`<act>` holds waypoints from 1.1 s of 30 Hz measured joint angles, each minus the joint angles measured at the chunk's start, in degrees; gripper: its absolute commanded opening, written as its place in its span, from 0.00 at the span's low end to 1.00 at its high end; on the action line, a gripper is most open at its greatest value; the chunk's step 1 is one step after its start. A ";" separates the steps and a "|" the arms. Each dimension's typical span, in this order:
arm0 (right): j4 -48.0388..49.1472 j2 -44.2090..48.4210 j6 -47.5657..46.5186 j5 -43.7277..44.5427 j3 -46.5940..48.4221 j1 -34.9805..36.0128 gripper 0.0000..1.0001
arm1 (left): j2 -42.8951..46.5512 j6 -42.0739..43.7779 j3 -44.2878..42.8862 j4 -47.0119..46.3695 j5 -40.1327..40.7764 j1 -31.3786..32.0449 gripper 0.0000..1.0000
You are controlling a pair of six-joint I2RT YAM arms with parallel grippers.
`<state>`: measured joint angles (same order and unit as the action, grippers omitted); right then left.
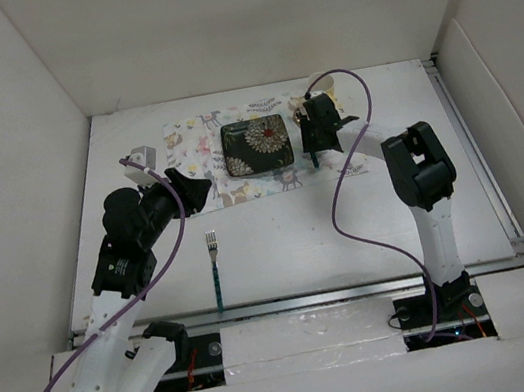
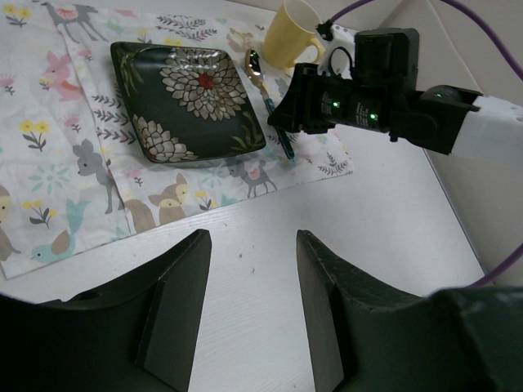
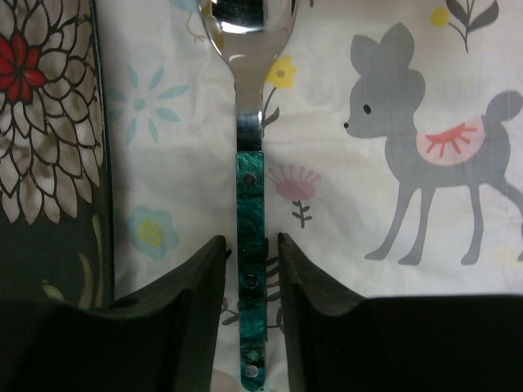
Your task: Set the dinner table for one person
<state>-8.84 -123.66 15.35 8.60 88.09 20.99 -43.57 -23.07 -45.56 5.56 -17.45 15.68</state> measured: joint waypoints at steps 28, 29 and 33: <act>13.16 46.73 0.94 -4.94 -34.34 4.74 0.78 | -30.08 1.84 -9.09 22.21 23.28 13.55 0.41; 13.42 47.30 0.96 -4.98 -34.88 4.57 0.78 | -31.04 1.42 -10.14 23.76 23.04 13.60 0.41; 14.45 49.46 1.42 -7.19 -37.11 3.19 0.77 | -34.05 -1.29 -12.13 28.76 22.18 13.42 0.49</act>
<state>5.61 -74.19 16.78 1.41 50.98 24.18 -77.62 -24.36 -57.69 34.33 4.73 29.10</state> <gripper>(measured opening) 0.774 0.459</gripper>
